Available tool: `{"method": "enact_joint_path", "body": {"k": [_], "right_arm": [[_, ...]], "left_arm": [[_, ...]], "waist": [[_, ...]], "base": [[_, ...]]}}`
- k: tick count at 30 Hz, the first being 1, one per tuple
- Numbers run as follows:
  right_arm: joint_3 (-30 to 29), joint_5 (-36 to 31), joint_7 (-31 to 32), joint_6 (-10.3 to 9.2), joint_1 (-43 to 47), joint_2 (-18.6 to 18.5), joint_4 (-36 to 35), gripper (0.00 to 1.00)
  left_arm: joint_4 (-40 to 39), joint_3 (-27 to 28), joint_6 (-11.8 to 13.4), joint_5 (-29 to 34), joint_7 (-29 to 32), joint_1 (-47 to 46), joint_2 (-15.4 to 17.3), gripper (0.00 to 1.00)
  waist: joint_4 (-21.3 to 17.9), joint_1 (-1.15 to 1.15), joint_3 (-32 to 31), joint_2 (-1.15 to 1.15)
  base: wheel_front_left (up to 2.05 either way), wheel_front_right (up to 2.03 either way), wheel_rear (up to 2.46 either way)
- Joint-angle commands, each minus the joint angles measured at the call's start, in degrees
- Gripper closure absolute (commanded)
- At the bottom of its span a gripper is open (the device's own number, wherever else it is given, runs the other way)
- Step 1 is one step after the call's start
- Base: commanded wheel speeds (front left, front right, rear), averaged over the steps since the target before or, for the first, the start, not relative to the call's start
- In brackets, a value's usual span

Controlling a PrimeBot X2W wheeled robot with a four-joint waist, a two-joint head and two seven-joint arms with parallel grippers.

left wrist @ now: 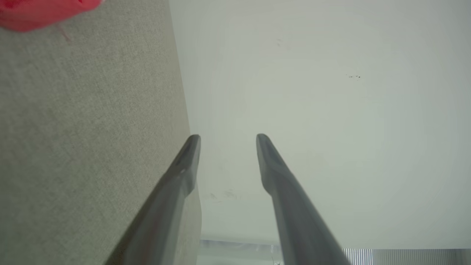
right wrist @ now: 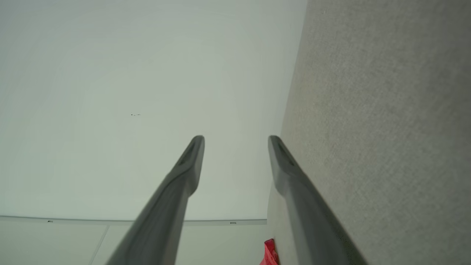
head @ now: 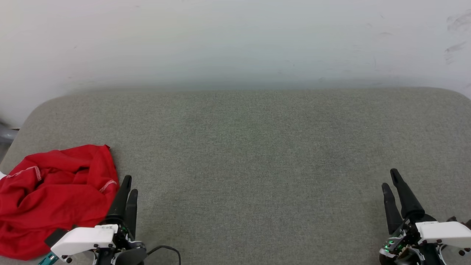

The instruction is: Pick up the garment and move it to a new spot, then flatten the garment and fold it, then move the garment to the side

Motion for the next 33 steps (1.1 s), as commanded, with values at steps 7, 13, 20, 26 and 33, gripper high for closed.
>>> {"method": "enact_joint_path", "body": {"k": [7, 13, 20, 26, 33], "right_arm": [[1.90, -0.83, -2.38, 0.02, -0.56, -0.02, -3.71, 0.00], [2.92, -1.36, -4.05, 0.02, -0.16, -0.01, -5.64, 0.00], [3.86, -3.77, -5.86, 0.02, 0.31, -0.23, -7.47, 0.00], [3.68, -12.60, -7.26, 0.02, 0.52, -0.56, -8.59, 0.00], [3.93, -26.79, -8.79, 0.02, 0.72, -0.57, -10.26, 0.00]], "left_arm": [[-4.01, -2.49, -0.02, 0.53, -2.51, -0.80, 0.11, 0.00], [-6.41, -4.08, -0.03, 0.81, -4.12, -0.47, 0.17, 0.00], [-8.56, -5.45, -0.03, 3.81, -5.94, -0.13, 0.68, 0.00], [-9.79, -4.83, -0.03, 12.53, -7.33, 0.20, 0.44, 0.00], [-10.92, -5.28, -0.03, 23.76, -8.83, 0.31, 0.20, 0.00]], "waist": [[0.14, 0.00, -0.09, 0.00], [0.36, 0.00, -0.17, 0.00], [0.56, 0.00, -0.27, 0.00], [0.69, 0.00, -0.38, 0.00], [0.96, 0.00, -0.55, 0.00]], "base": [[0.00, 0.00, 0.00], [0.00, 0.00, 0.00], [0.00, 0.00, 0.00], [0.00, 0.00, 0.00], [0.00, 0.00, 0.00]]}}
